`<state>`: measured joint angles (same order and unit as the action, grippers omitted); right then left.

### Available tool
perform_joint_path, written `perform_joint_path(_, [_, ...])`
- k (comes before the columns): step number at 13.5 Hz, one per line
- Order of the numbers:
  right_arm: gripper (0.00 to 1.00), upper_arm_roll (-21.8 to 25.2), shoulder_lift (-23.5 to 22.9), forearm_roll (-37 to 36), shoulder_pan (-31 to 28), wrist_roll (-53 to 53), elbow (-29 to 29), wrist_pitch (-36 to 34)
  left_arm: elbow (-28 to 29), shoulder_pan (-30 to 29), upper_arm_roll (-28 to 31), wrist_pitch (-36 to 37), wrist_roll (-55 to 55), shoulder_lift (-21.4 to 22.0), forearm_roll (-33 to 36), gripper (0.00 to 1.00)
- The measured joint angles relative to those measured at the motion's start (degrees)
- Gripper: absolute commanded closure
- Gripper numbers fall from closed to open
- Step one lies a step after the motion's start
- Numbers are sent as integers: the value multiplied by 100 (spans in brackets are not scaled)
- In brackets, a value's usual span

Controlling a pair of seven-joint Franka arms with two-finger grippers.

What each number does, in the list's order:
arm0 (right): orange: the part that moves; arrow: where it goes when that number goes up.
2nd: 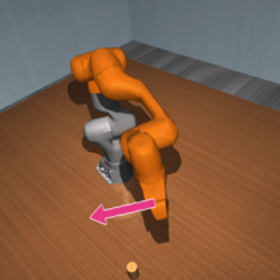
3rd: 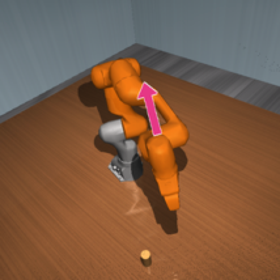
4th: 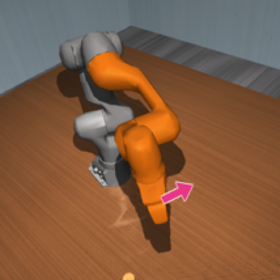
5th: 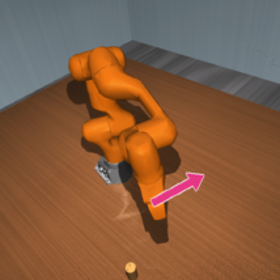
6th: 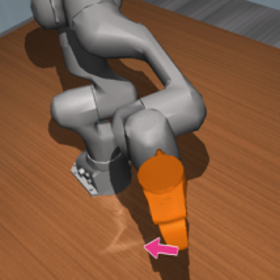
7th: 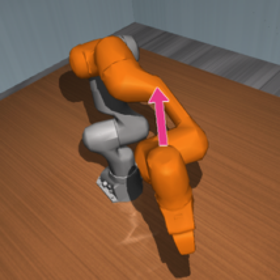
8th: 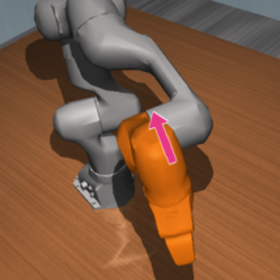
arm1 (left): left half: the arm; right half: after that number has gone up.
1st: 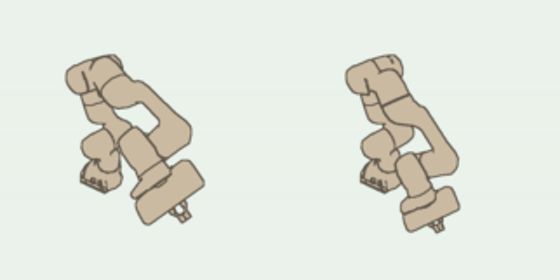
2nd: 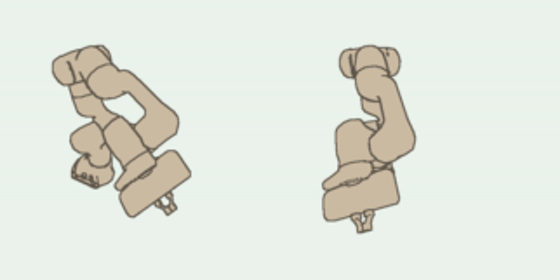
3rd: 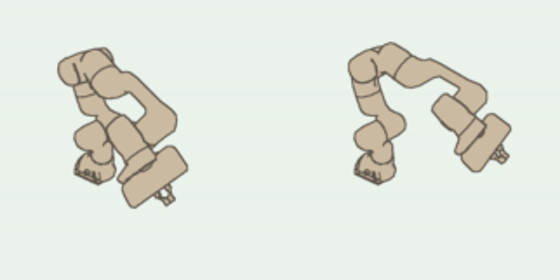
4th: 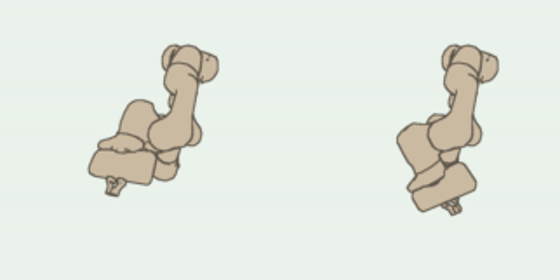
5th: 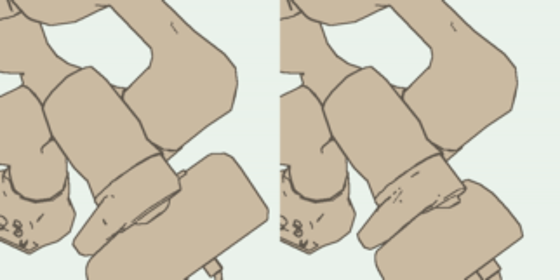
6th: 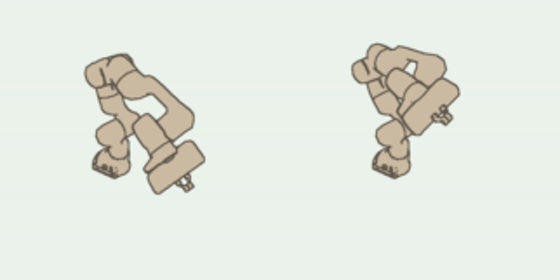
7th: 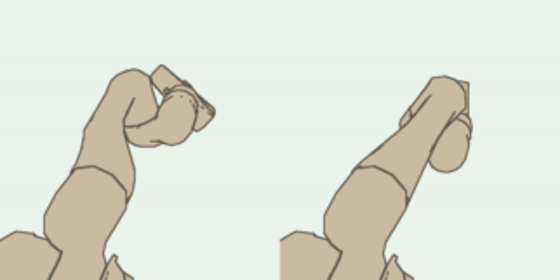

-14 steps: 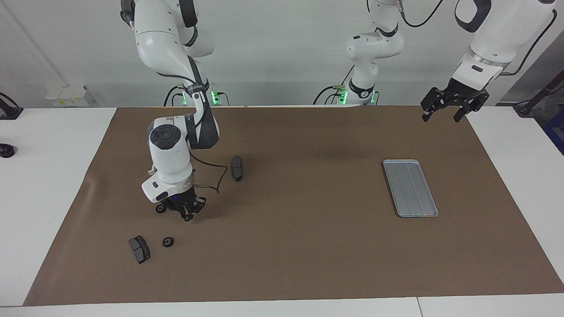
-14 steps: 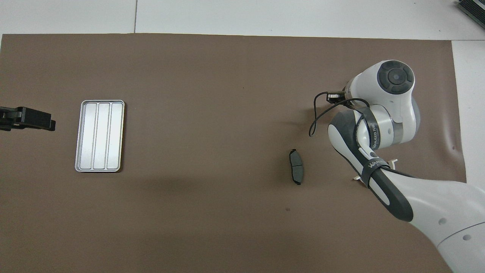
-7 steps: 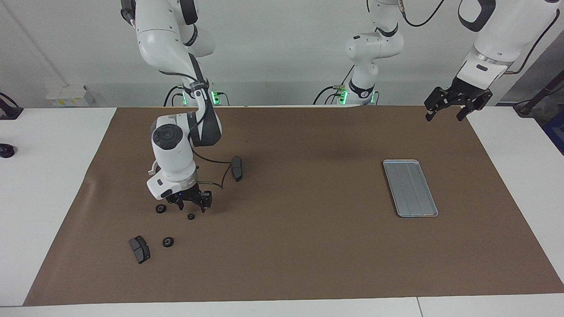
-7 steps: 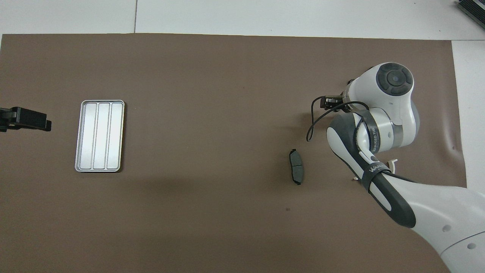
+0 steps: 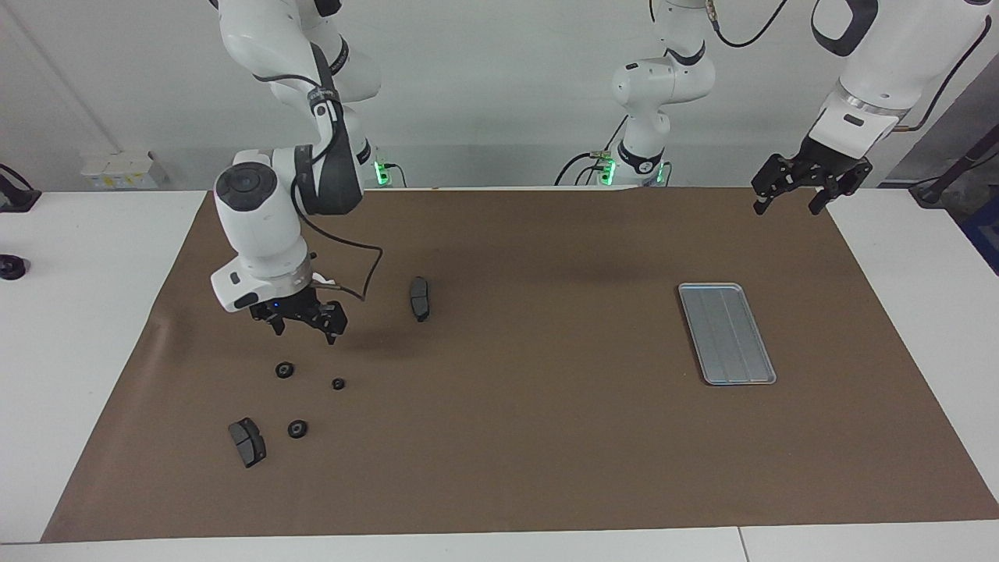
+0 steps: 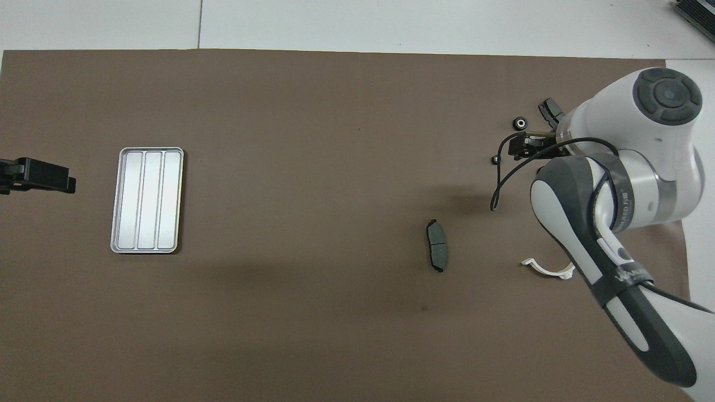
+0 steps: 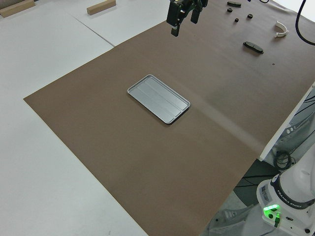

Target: Place bearing gear from tray to pile

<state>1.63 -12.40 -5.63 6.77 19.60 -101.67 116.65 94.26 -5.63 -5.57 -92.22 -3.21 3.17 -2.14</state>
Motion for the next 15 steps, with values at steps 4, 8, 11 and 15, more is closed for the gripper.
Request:
perform_joint_path(4, [0,3,624,364,-205,-452,67,-738,1,0,0,0,0,1,0,0])
perform_joint_path(8, [0,16,1240,600,-421,-715,84,-1390,1,0,0,0,1,2,0,0])
perform_joint_path(11, [0,-60,1415,618,-345,-715,82,-1567,2,0,0,0,1,2,0,0])
perform_joint_path(15, [0,-87,1468,618,-44,-715,83,-1661,2,0,0,0,1,2,0,0])
